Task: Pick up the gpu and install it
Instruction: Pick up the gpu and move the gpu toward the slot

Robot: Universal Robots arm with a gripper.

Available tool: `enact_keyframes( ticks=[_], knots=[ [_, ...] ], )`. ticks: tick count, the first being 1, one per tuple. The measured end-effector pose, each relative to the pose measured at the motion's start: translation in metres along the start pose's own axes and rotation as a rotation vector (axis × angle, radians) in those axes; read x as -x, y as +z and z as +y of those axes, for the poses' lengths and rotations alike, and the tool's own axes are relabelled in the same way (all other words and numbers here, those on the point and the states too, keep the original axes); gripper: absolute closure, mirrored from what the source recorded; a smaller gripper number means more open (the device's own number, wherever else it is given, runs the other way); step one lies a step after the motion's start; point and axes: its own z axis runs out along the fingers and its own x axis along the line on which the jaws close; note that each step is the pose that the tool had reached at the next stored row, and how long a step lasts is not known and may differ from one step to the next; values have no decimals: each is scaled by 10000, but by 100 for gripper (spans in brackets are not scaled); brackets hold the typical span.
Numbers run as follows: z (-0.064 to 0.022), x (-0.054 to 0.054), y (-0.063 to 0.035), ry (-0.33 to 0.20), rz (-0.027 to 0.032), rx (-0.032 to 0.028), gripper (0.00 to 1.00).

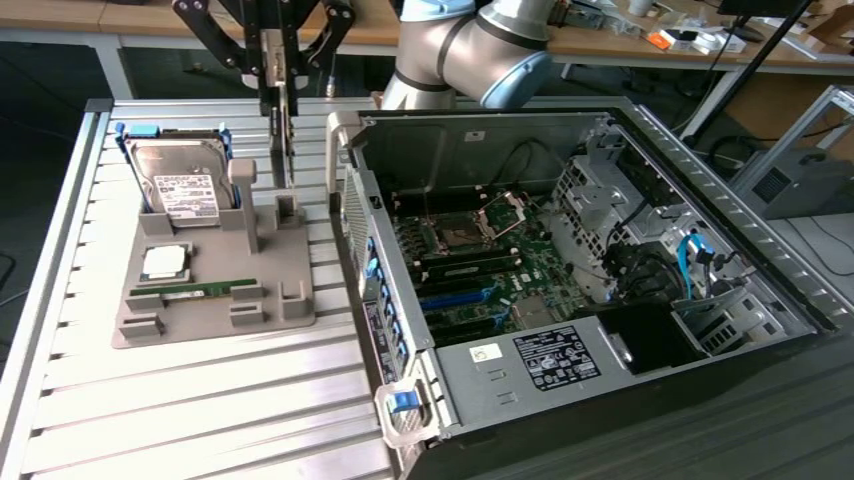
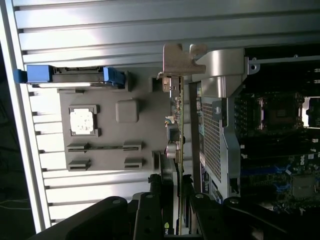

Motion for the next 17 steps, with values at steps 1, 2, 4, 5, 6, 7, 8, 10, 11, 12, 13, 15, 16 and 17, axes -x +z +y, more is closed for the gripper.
enact_keyframes(
  ticks=[1, 2, 4, 5, 6, 7, 8, 10, 11, 12, 13, 15, 16, 17],
  knots=[
    [-16, 4, 1, 0, 0, -1, 73],
    [-33, 9, 3, 0, 0, 0, 73],
    [-66, 23, 7, 1, 0, 0, 73],
    [-84, 40, 9, 0, 1, 0, 73],
    [-93, 62, 10, 0, 4, -1, 73],
    [-99, 75, 11, -1, 6, -2, 73],
    [-104, 98, 12, -1, 7, -1, 73],
    [-111, 137, 14, 0, 10, -2, 73],
    [-111, 156, 15, 0, 10, -3, 73],
    [-110, 175, 15, 0, 11, -4, 73],
    [-110, 192, 16, -1, 12, -6, 73],
    [-109, 227, 17, -1, 11, -13, 73],
    [-108, 237, 18, -2, 10, -15, 73],
    [-108, 247, 17, -1, 10, -20, 73]
  ],
)
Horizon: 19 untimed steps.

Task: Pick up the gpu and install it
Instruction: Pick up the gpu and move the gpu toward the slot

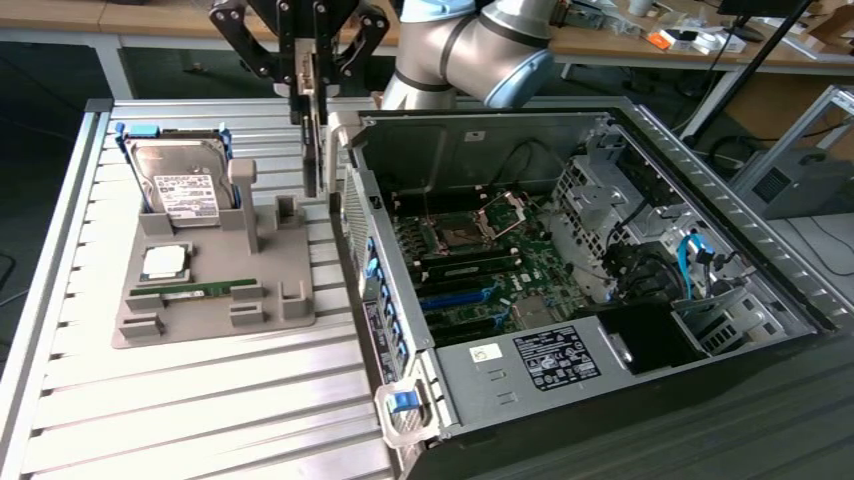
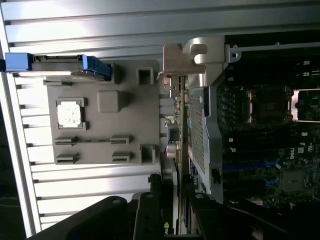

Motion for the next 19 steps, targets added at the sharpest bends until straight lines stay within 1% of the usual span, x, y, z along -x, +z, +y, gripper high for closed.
enact_keyframes(
  ticks=[5, 10, 19],
  knots=[
    [4, 88, 3, 0, -2, -28, 73],
    [8, 146, 4, -1, -4, -48, 73],
    [14, 224, 6, -2, -4, -65, 73]
  ],
)
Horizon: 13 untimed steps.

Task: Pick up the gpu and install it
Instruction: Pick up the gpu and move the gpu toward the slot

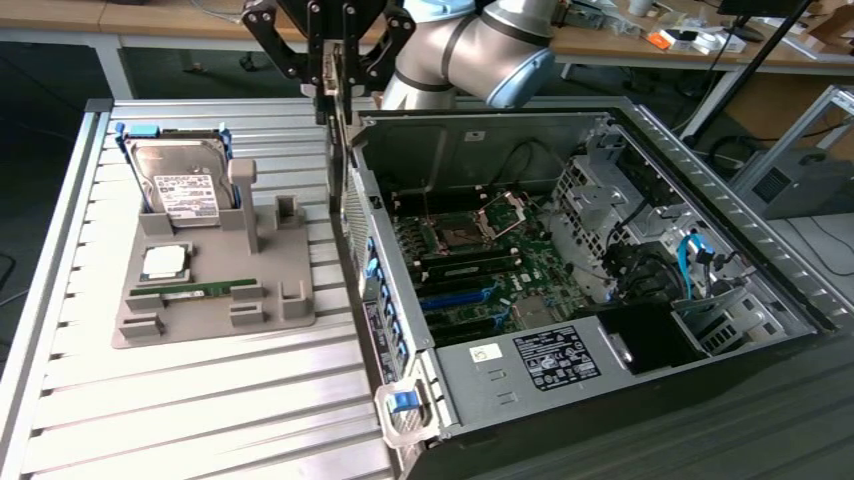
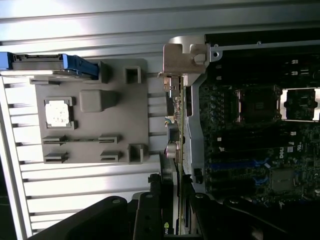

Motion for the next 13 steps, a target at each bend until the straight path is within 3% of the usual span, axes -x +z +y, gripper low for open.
enact_keyframes(
  ticks=[13],
  knots=[
    [8, 109, 3, -1, -2, -18, 73]
  ],
)
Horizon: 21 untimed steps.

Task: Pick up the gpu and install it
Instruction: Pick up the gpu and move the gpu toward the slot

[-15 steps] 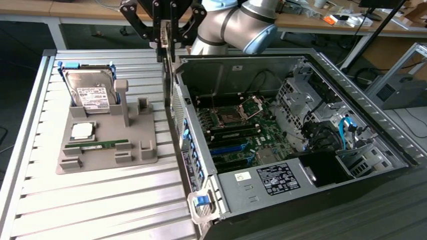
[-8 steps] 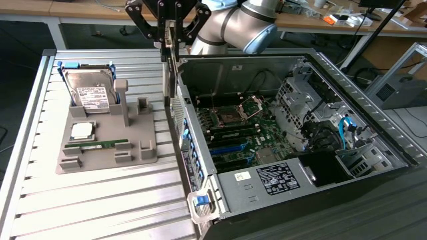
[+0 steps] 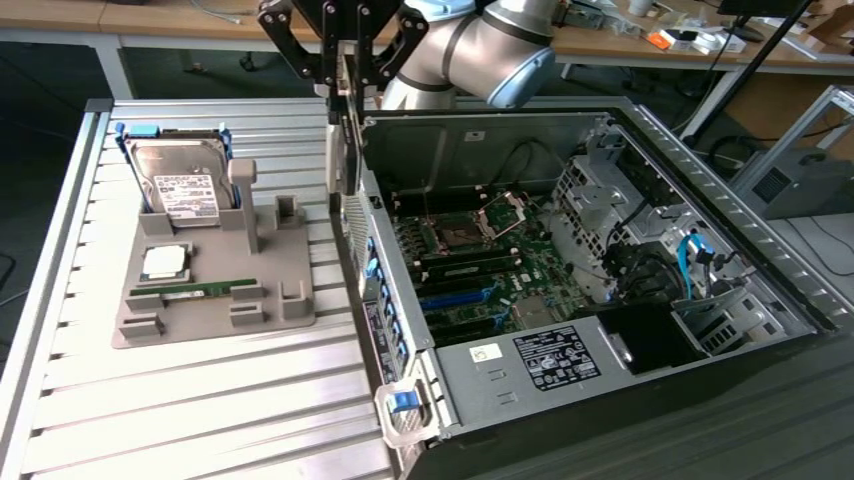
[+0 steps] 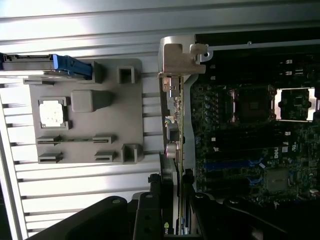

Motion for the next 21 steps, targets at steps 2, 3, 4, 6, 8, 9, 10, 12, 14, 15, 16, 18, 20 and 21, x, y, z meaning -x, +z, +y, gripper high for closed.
enact_keyframes(
  ticks=[2, 3, 4, 6, 8, 9, 10, 12, 14, 15, 16, 18, 20, 21],
  knots=[
    [2, 21, 0, 0, 0, -4, 73],
    [2, 29, 0, 1, 1, -6, 73],
    [3, 35, 1, 0, 0, -6, 73],
    [4, 50, 1, 0, 0, -9, 73],
    [5, 63, 2, 0, 0, -11, 73],
    [5, 71, 2, 0, -1, -12, 73],
    [6, 77, 2, 0, 0, -13, 73],
    [7, 89, 2, 0, 0, -16, 73],
    [8, 103, 3, -1, -1, -18, 73],
    [8, 108, 3, 0, -1, -19, 73],
    [9, 115, 3, 0, -1, -21, 73],
    [10, 132, 3, 0, -1, -23, 73],
    [11, 145, 4, -1, -1, -26, 73],
    [11, 152, 4, -1, -2, -27, 73]
  ],
)
